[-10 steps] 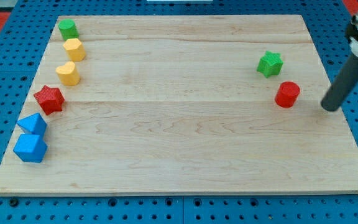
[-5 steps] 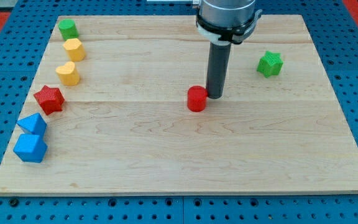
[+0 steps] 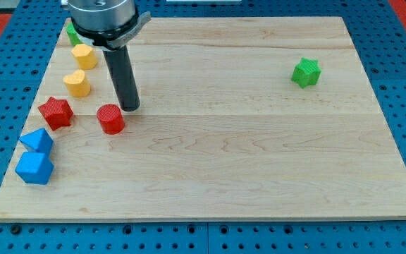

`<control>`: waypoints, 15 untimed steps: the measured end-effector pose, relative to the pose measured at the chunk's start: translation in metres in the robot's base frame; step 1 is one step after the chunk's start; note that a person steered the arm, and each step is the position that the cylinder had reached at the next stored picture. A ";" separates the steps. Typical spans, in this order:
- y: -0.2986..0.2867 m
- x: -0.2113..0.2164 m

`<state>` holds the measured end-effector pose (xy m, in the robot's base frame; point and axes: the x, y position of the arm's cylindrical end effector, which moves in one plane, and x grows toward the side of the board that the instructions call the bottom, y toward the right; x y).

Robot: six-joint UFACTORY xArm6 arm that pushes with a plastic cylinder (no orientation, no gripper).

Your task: Push the red circle to the bottom left corner

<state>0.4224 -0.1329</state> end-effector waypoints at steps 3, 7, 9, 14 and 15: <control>-0.022 0.048; -0.069 0.099; -0.065 0.127; -0.047 0.153; -0.043 0.176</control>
<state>0.5984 -0.1757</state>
